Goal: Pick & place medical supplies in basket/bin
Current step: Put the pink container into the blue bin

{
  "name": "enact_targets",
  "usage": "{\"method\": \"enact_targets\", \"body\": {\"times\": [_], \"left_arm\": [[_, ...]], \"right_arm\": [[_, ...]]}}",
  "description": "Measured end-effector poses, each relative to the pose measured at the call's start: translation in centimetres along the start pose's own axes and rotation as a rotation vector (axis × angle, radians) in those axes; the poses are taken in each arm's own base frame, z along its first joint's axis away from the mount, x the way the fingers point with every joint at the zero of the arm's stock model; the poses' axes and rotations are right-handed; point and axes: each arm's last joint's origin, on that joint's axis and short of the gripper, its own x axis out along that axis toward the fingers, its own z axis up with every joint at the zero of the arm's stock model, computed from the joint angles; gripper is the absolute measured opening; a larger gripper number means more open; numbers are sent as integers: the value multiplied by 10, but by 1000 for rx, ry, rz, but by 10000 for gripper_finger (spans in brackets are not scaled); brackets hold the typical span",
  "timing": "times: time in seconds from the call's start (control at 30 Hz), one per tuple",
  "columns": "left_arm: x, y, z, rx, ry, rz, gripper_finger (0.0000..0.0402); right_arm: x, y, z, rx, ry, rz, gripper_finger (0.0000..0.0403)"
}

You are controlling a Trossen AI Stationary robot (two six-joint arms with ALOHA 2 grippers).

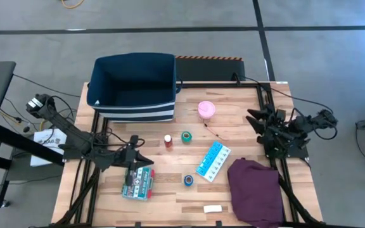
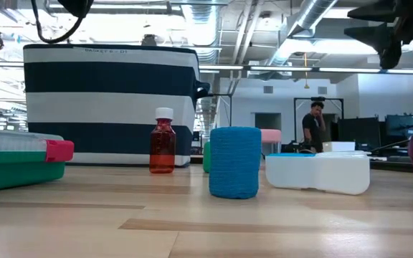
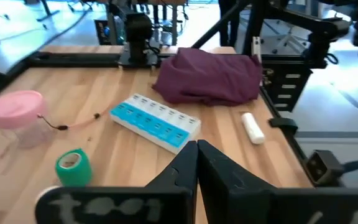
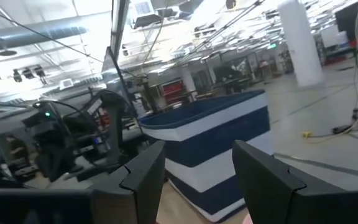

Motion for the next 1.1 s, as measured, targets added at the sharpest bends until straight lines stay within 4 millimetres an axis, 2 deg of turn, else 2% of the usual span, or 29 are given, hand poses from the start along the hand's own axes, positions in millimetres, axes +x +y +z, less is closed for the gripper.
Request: {"method": "enact_targets", "body": {"times": [0.2, 0.4, 0.67, 0.83, 0.93, 1.1], "left_arm": [[0, -1, 4, -30, -37, 9, 0], [-1, -2, 10, -28, -98, 18, 0], [-2, -1, 18, -47, -179, 78, 0], [-3, 0, 25, -98, -251, 103, 0], [-4, 0, 26, -108, -264, 108, 0], [-4, 1, 27, -125, -272, 160, 0]], "right_arm": [[1, -2, 1, -19, -10, -25, 182], [2, -4, 5, 59, -57, -65, 181], [8, 5, -14, -86, 114, 88, 162], [30, 19, -4, -235, 208, 14, 141], [52, 34, 1, -340, 331, -19, 130], [93, 51, -20, -492, 617, -102, 124]]}}
